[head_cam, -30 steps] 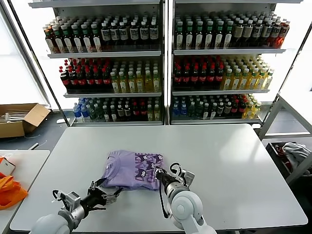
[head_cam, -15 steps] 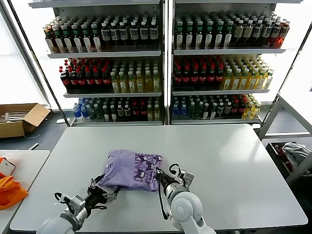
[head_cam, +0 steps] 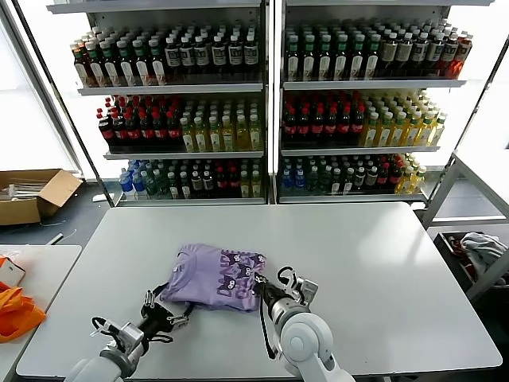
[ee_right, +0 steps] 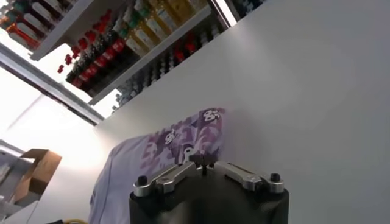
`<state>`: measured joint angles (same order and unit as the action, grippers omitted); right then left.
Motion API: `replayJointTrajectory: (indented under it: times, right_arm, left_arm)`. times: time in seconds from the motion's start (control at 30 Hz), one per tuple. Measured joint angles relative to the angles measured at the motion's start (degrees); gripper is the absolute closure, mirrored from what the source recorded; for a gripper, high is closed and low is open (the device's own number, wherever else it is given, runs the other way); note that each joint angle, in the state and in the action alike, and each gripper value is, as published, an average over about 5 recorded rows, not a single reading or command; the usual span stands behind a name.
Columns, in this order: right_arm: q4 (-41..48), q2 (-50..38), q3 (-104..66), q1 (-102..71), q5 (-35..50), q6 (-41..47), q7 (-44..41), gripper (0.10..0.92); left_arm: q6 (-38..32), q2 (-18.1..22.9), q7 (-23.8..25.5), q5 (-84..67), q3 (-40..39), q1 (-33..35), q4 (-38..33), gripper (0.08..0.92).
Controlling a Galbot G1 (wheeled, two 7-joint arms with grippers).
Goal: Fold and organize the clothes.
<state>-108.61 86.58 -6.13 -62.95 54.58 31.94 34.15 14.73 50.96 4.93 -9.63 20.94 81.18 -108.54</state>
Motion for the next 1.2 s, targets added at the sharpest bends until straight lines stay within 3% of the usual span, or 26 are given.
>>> replayJointTrajectory:
  times: [0.77, 1.2]
  right_arm:
    - [-3.53, -5.64, -1.87, -1.79, 5.08, 1.33, 0.99, 0.912]
    - [-3.33, -6.66, -1.86, -1.76, 4.77, 1.35, 0.31, 0.912]
  left_arm:
    - [0.55, 0.21, -2.61, 3.12, 1.25, -2.74, 5.59, 0.177]
    - [1.10, -0.10, -3.58, -6.57, 3.27, -2.83, 5.19, 0.177]
